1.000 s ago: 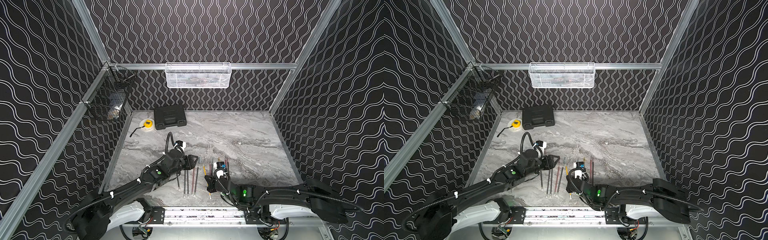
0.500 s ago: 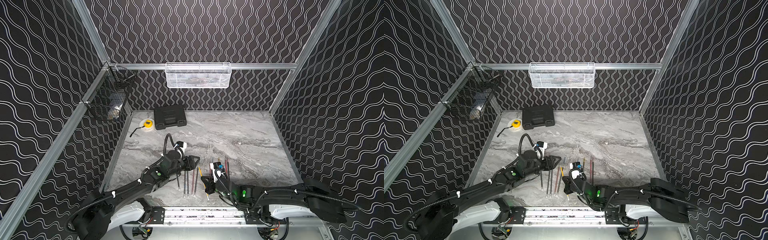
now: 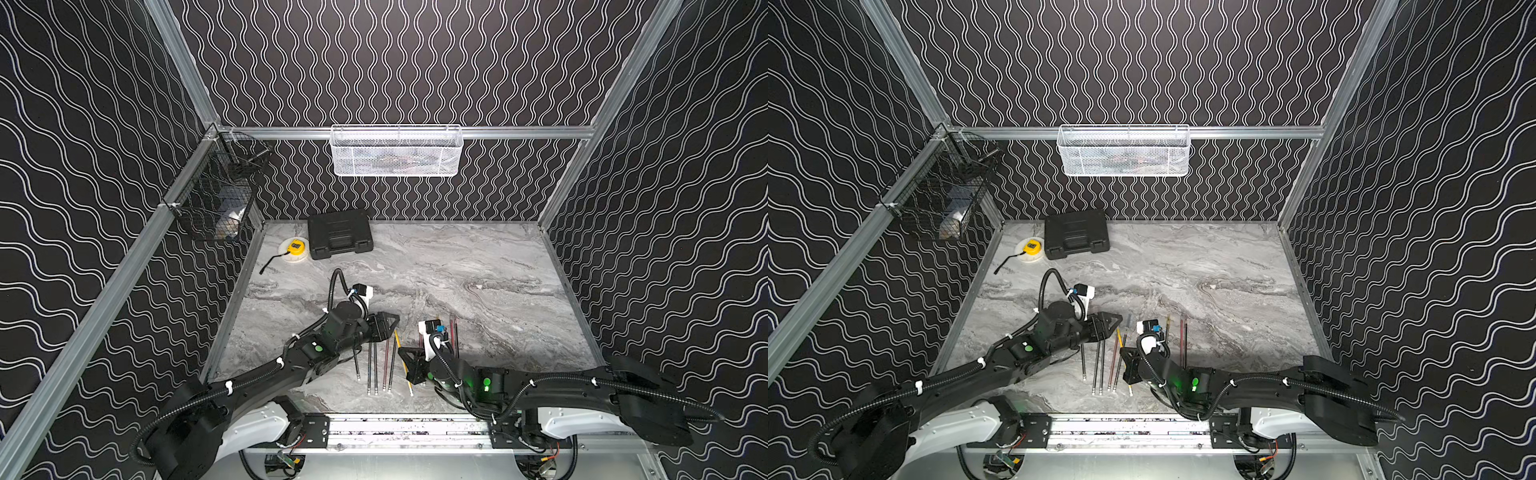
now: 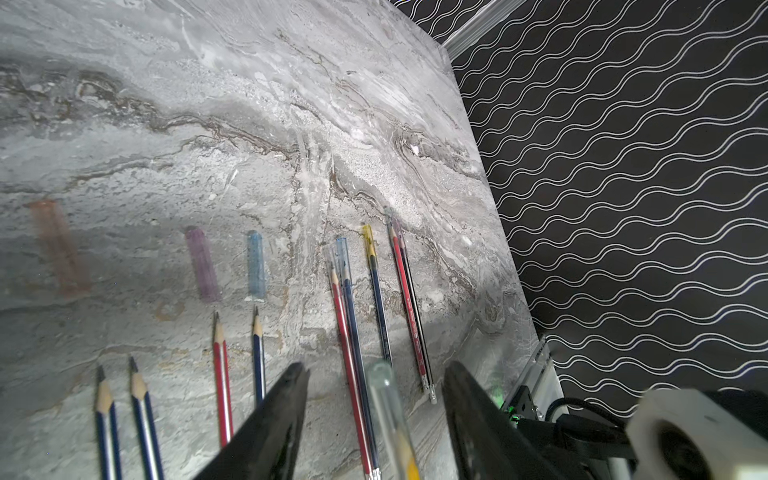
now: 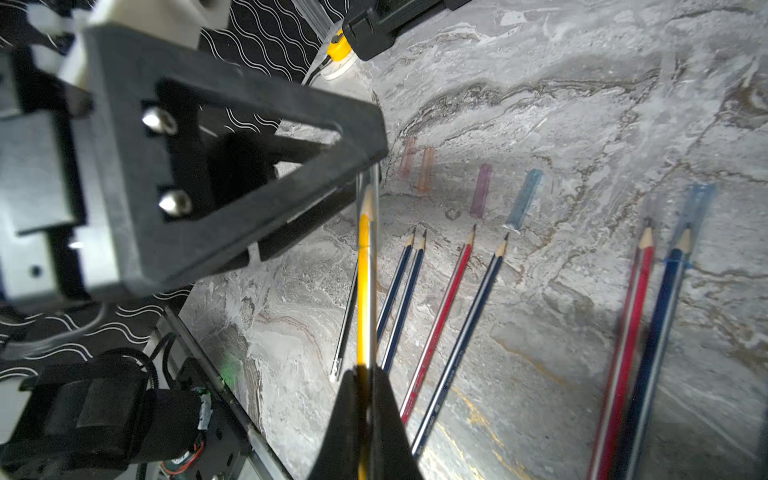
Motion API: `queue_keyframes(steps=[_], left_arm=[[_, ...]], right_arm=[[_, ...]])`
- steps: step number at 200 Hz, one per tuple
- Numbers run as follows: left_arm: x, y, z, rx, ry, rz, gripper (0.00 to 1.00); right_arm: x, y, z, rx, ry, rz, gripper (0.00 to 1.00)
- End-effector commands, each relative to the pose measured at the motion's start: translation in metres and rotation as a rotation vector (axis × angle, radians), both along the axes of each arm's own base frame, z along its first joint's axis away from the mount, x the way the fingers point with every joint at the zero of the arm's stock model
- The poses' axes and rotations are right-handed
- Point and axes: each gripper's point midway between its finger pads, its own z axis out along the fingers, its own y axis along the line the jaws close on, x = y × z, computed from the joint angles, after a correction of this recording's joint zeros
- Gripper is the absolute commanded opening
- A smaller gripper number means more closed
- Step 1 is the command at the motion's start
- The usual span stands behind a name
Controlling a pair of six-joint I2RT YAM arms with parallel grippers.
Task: Remove the protective cover of the pencils
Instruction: Pick up the pencil from the center of the board.
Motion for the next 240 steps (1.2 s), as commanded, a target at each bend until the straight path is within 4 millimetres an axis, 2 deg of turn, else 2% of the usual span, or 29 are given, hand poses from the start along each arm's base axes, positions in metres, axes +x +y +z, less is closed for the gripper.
queue_keyframes(steps=[1, 13, 25, 50, 111, 146, 240], left_arm=[[0.003, -0.004, 0.009, -0.040, -0.025, -0.004, 0.56], [0.003, -0.004, 0.011, -0.044, -0.030, -0.007, 0.54], [0.003, -0.005, 0.013, -0.044, -0.032, -0.007, 0.46], [0.003, -0.005, 0.018, -0.053, -0.037, -0.009, 0.37], [0.000, -0.004, 0.019, -0.072, -0.040, -0.010, 0.35], [0.001, -0.006, 0.018, -0.070, -0.036, -0.018, 0.35], [0.000, -0.003, 0.018, -0.069, -0.038, -0.002, 0.12]], right_arm=[[0.002, 0.006, 0.006, 0.014, -0.004, -0.007, 0.00], [0.002, 0.010, 0.007, 0.011, -0.003, 0.001, 0.00], [0.003, 0.012, 0.007, 0.006, -0.005, 0.002, 0.00], [0.004, 0.015, 0.008, 0.008, -0.011, 0.002, 0.00], [0.008, 0.030, 0.014, 0.009, -0.037, 0.017, 0.00], [0.009, 0.031, 0.019, 0.018, -0.047, 0.017, 0.00], [0.008, 0.035, 0.022, 0.027, -0.046, 0.025, 0.00]])
